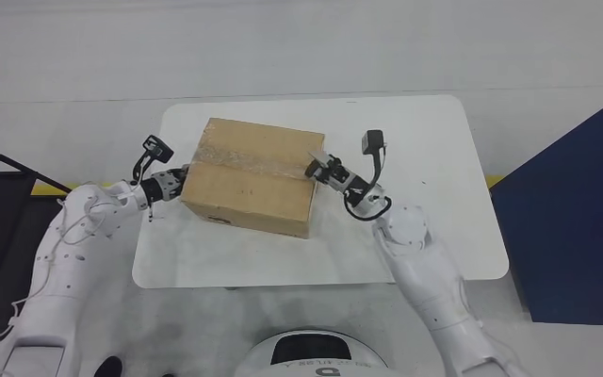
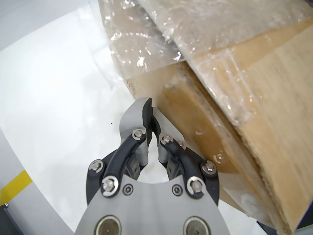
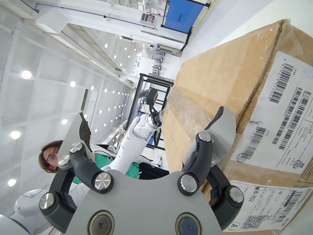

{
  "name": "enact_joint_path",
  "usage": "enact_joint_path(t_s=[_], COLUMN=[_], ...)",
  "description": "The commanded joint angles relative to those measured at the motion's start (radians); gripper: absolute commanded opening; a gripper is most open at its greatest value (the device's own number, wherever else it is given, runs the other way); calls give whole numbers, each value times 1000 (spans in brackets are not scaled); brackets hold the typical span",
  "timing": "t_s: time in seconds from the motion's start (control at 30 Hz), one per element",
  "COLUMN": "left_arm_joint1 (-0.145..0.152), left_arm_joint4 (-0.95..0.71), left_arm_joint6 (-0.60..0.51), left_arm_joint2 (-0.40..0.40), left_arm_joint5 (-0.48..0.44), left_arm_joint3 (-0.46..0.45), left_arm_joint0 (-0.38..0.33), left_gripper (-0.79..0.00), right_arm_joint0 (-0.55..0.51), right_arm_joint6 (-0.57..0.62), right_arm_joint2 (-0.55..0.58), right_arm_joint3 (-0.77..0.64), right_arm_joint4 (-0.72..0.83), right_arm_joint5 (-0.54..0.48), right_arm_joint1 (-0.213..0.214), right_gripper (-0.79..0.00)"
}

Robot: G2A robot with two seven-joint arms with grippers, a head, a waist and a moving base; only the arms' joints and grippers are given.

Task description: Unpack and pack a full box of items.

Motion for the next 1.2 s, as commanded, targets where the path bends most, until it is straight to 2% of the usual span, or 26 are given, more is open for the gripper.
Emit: enact_joint_path(t_s=[0.0, 0.1, 0.3, 0.37, 0.47, 0.5, 0.6, 0.7, 0.8, 0.9, 0.97, 1.0, 1.03, 1.07, 1.13, 1.17], left_arm_joint1=[-1, -3, 7, 14, 25, 29, 39, 47, 54, 55, 53, 48, 45, 41, 38, 37], left_arm_joint4=[-2, -15, -59, -65, -81, -85, -96, -63, 121, 418, 530, 515, 469, 404, 257, 168], left_arm_joint6=[0, 7, 51, 66, 96, 102, 119, 150, 243, 441, 526, 552, 567, 566, 514, 486], left_arm_joint2=[8, 17, -33, -62, -115, -132, -175, -218, -255, -262, -257, -251, -248, -249, -249, -255], left_arm_joint5=[-3, -14, -18, -22, -26, -25, -19, 34, 196, 416, 540, 564, 556, 527, 422, 371], left_arm_joint3=[-10, -23, 10, 25, 42, 43, 20, -36, -166, -346, -398, -415, -423, -421, -400, -380], left_arm_joint0=[3, 9, 19, 25, 38, 43, 70, 103, 170, 288, 361, 382, 395, 399, 388, 378], left_gripper=[-785, -785, -702, -600, -348, 0, 0, 0, 0, 0, 0, -99, -646, -785, -785, -702], right_arm_joint0=[12, 30, 59, 71, 94, 103, 127, 144, 155, 160, 162, 164, 165, 166, 167, 166], right_arm_joint6=[7, 17, 34, 42, 55, 59, 65, 65, 59, 50, 41, 38, 36, 34, 30, 28], right_arm_joint2=[-6, -16, -33, -37, -48, -53, -69, -81, -91, -99, -104, -106, -108, -111, -115, -116], right_arm_joint3=[10, 25, 60, 76, 100, 106, 123, 134, 140, 138, 137, 137, 136, 136, 136, 137], right_arm_joint4=[5, 12, 33, 43, 57, 60, 62, 62, 54, 45, 38, 36, 34, 34, 32, 31], right_arm_joint5=[4, 18, 33, 37, 45, 46, 53, 57, 63, 72, 81, 84, 87, 89, 92, 92], right_arm_joint1=[0, -1, -2, -2, -4, -5, -8, -10, -11, -12, -12, -12, -13, -13, -13, -13], right_gripper=[0, 0, 0, 0, 0, 0, 0, 0, 0, 0, 0, 0, 0, 0, 0, 0])
